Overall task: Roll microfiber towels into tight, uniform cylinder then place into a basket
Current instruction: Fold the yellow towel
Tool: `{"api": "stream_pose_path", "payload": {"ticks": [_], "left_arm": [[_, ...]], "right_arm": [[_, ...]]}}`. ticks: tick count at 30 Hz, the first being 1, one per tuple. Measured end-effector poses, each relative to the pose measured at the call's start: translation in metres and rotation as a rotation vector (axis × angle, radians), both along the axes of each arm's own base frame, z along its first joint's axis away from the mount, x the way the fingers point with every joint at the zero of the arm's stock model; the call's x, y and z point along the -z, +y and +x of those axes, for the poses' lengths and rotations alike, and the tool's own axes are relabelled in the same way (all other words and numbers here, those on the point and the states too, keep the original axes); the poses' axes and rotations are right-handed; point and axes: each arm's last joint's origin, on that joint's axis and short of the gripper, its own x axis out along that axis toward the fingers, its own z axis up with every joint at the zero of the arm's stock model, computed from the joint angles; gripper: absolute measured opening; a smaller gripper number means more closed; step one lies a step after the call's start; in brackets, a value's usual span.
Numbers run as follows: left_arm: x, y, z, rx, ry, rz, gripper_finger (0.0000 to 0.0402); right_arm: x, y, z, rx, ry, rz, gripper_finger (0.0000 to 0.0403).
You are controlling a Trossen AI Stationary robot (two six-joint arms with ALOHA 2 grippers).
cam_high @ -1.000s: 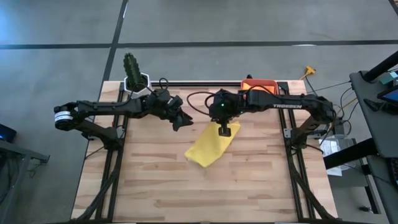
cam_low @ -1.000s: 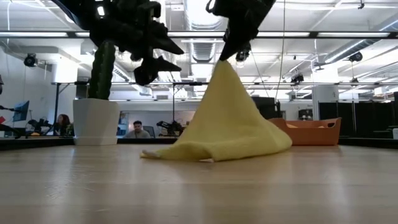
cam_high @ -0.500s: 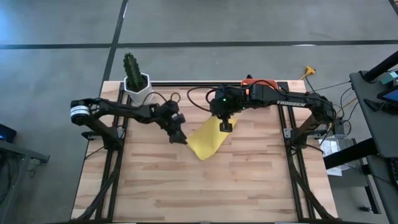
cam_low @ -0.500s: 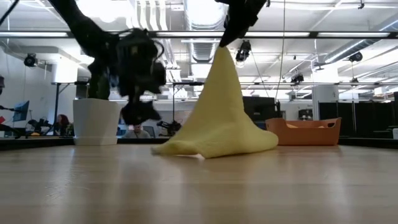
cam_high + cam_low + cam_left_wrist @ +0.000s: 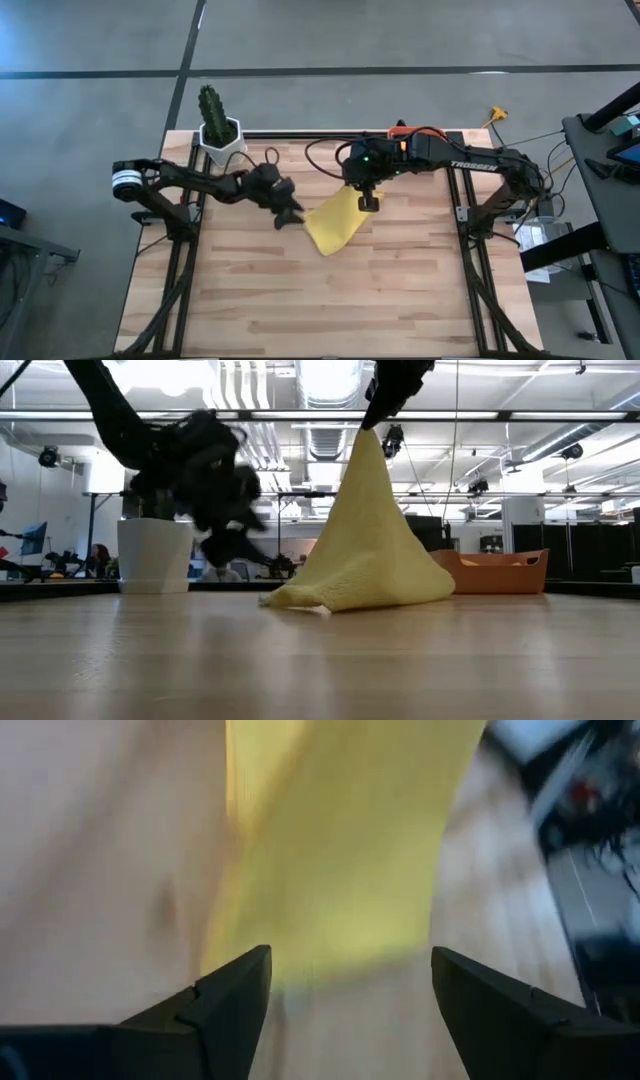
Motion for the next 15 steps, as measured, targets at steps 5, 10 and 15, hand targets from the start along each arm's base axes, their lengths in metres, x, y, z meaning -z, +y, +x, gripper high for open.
{"api": "stream_pose_path", "payload": {"ticks": [5,10,15], "left_arm": [[-0.024,0.013,0.013,-0.105,-0.232,0.117,0.0258],[-0.037,0.029,0.027,-0.130,-0.313,0.158,0.0258],[-0.043,0.038,0.052,-0.028,-0.357,0.176,0.0258]], "right_arm": [[-0.009,0.001,-0.007,-0.004,-0.029,-0.002,0.0008],[-0.014,0.002,-0.011,-0.011,-0.047,0.002,0.0008],[-0.017,0.003,-0.012,-0.025,-0.059,0.011,0.0008]]}}
